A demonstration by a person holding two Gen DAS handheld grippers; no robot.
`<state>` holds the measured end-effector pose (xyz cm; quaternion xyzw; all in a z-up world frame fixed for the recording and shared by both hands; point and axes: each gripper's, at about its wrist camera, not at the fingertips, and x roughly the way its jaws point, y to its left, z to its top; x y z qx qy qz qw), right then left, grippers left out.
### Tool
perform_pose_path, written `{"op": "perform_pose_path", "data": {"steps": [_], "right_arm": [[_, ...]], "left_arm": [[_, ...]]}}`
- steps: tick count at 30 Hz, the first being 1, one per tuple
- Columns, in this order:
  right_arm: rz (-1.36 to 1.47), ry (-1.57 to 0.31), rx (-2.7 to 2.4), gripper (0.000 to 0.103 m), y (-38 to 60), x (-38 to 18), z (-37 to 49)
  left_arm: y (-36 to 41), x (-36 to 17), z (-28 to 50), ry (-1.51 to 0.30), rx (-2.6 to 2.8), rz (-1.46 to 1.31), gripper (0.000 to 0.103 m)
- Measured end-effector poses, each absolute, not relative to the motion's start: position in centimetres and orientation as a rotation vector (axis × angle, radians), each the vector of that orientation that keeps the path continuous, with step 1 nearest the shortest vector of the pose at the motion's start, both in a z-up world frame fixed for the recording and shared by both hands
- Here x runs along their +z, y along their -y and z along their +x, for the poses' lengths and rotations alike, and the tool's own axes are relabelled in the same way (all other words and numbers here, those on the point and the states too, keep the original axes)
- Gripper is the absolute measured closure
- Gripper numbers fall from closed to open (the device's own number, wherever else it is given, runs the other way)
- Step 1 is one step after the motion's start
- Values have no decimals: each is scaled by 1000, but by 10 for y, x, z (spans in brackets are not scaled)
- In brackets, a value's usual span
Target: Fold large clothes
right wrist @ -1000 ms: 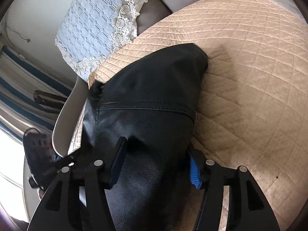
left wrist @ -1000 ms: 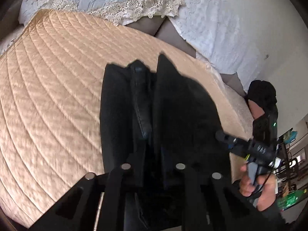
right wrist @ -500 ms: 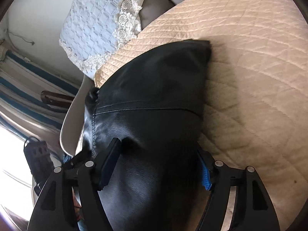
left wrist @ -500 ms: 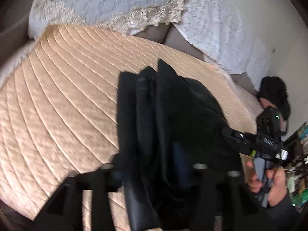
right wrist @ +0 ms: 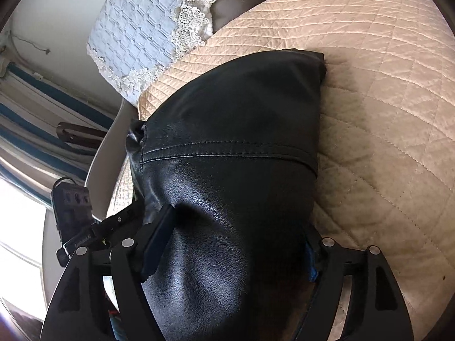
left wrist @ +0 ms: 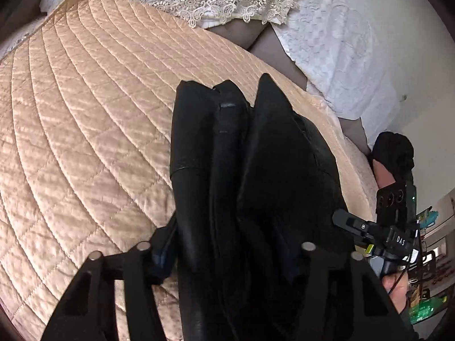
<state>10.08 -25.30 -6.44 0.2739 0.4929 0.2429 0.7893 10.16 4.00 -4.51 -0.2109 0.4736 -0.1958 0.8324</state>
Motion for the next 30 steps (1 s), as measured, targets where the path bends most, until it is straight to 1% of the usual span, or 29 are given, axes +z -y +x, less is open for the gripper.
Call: {"op": "perform_pose_path", "data": {"steps": [1,2,3,4,5,6,7,10,13,20,30], "right_arm": [[592,-1063,526,40,252,-64,101],[593,-1064,525,43,251,-62,100],[583,-1062,523,49,248,-59,100],[571,-1058,519,55,247,-56,99],[558,-1051,515,58,245,-51,98],[548,-1042,511,65,244,-46,97],[548,-1031,509,70,245,-41,95],[540,-989,523,77,245,-21,91],[519,-968,538,80,239,-8,89],[487,-917,608,81,212,15,96],[451,-847,692,80,156,31,176]], "left_arm": [[-40,-44,101,-1002,-414,-446,55],[-39,-42,102,-1001,-412,-446,61],[-39,-39,101,-998,-409,-442,68],[-38,-36,101,-992,-408,-433,70],[-36,-32,103,-985,-406,-424,74],[-34,-27,101,-976,-407,-413,78],[-33,-22,99,-965,-414,-406,79],[-30,-7,95,-933,-439,-385,81],[-29,1,94,-922,-448,-375,82],[-46,25,100,-861,-442,-359,82],[-99,57,169,-763,-378,-317,82]]}}
